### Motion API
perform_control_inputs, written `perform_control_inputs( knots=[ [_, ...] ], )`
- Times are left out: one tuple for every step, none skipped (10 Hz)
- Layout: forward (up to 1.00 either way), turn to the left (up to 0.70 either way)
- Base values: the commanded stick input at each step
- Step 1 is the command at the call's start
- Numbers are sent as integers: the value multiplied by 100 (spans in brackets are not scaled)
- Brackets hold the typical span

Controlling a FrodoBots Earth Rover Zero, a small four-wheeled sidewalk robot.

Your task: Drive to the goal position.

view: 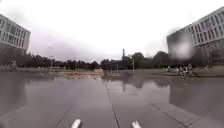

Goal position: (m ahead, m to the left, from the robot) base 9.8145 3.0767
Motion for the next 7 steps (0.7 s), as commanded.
perform_control_inputs(
  knots=[
    [70, 0],
    [70, 0],
    [70, 0],
    [70, 0],
    [70, 0],
    [70, 0],
    [70, 0]
  ],
)
